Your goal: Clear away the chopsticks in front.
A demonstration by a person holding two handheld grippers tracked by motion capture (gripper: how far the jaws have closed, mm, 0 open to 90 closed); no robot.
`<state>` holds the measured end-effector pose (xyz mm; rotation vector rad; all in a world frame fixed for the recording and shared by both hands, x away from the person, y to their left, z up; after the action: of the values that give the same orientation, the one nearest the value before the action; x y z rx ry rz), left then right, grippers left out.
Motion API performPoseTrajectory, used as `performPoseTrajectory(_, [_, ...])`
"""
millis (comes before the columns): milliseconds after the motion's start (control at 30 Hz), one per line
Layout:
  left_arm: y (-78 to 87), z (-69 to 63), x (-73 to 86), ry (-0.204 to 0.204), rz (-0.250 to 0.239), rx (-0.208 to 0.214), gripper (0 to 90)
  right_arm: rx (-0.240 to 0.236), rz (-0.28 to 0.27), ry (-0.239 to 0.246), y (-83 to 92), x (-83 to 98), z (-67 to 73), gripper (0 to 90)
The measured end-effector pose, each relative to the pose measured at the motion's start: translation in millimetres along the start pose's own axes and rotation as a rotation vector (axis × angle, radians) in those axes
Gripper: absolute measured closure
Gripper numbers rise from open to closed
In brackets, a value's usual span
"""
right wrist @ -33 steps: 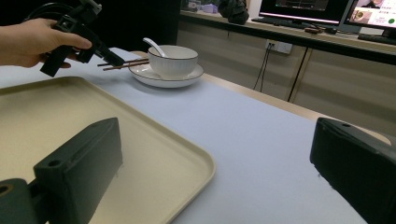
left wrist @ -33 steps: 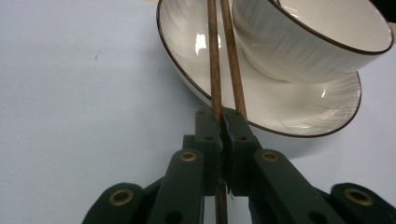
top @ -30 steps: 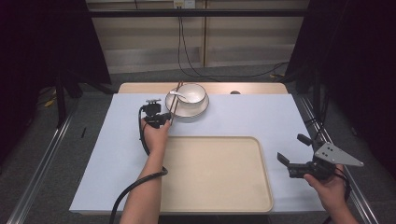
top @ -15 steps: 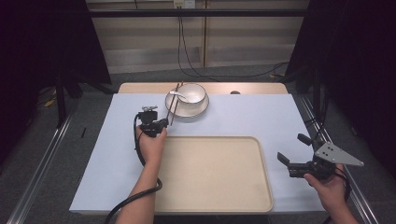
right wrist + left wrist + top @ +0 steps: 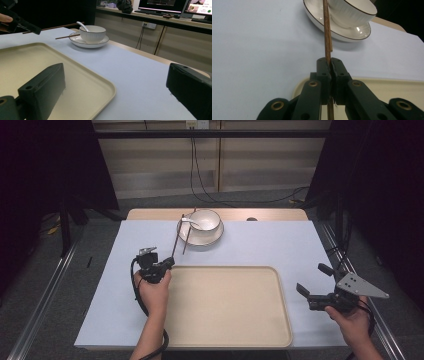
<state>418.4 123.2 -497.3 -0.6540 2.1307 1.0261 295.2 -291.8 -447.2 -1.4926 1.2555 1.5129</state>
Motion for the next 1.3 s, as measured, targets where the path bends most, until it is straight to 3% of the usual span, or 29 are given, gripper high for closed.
performPoseTrajectory(67, [7.2,0.5,5.6,0.03,-0.007,-0.01,86.2,0.002,0.001,-0.001,0.1,0.1,0.1,1.4])
performPoseTrajectory(167, [16.5,1.0,9.1,0.035,-0.015,-0.019,86.2,0.001,-0.006,-0.002,0.3,-0.7,0.0,1.4])
performPoseTrajectory(400, [38.8,1.2,25.3,0.101,-0.042,-0.016,86.2,0.0,-0.005,-0.003,-0.3,-0.9,0.4,1.4])
performPoseTrajectory(567, [51.8,-7.2,40.0,0.096,-0.048,-0.03,86.2,0.002,-0.001,-0.002,0.0,-0.4,0.8,1.4])
performPoseTrajectory(600, [54.9,-9.4,44.0,0.076,-0.044,-0.028,86.2,0.0,-0.003,-0.003,0.1,-0.7,1.0,1.4])
performPoseTrajectory(967, [85.7,-32.2,86.5,0.022,-0.029,-0.028,86.2,-0.001,-0.003,-0.002,0.4,-0.8,1.3,1.4])
performPoseTrajectory(1100, [95.8,-37.0,94.5,0.023,-0.007,-0.019,86.2,-0.003,-0.002,-0.001,-0.6,-0.4,2.7,1.4])
performPoseTrajectory(1167, [100.8,-40.2,98.6,0.042,-0.012,0.008,86.2,-0.006,-0.003,-0.001,-0.5,-0.8,3.4,1.5])
performPoseTrajectory(1233, [105.7,-40.5,103.8,0.028,0.0,-0.015,86.2,-0.002,0.001,-0.002,-0.4,-0.5,2.8,1.5])
performPoseTrajectory(1300, [109.2,-43.0,108.7,0.037,0.0,-0.007,86.2,-0.002,0.003,-0.003,-0.7,0.0,2.6,1.5])
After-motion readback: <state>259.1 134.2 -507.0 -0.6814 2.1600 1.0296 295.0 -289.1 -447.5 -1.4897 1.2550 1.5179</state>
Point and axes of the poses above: each handheld gripper's, and its own axes: y roughly backward along the jaws, x roughly out of its underside, z roughly to its left, the point moved 9 cm from there along -y, roughly forward along the jaws, and after that the axes turned 11 degrees about x, right-handed, at the moved point
